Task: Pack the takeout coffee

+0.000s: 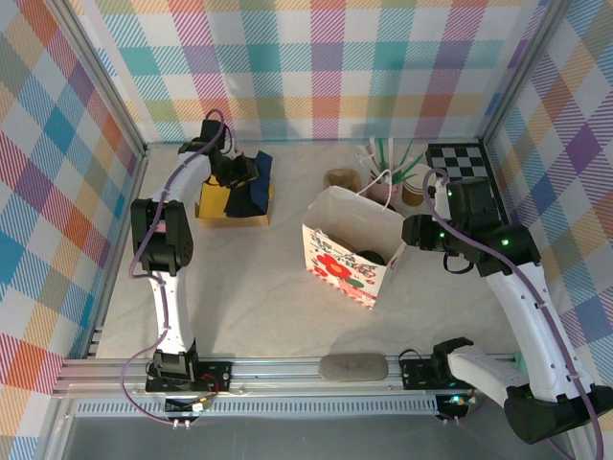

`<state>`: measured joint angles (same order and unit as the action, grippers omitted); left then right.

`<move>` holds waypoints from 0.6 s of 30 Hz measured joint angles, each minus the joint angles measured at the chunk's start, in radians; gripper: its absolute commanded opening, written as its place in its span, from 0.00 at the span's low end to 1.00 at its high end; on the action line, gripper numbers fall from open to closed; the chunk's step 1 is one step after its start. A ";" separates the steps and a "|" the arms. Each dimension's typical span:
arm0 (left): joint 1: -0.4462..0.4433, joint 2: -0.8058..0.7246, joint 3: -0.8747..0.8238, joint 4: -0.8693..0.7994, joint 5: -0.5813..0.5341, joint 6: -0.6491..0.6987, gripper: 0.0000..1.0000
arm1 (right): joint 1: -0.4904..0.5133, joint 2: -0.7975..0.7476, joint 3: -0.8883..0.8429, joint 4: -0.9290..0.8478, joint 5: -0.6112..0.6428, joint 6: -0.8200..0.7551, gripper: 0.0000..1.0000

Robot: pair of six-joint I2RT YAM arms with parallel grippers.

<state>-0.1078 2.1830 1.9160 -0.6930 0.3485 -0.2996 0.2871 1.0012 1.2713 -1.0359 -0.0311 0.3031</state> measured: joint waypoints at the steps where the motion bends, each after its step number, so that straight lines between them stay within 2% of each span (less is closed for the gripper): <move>1: -0.002 0.000 0.003 -0.005 -0.002 0.002 0.30 | 0.000 0.000 0.000 0.000 0.000 0.000 0.43; 9: -0.022 0.011 0.038 -0.050 -0.063 0.038 0.11 | 0.000 -0.015 0.000 0.000 0.003 0.000 0.43; 18: -0.033 0.034 0.045 -0.075 -0.098 0.060 0.01 | 0.000 -0.017 0.000 0.000 0.004 0.000 0.43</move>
<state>-0.1406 2.2173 1.9606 -0.7677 0.2508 -0.2398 0.2871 0.9844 1.2713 -1.0355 -0.0269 0.3031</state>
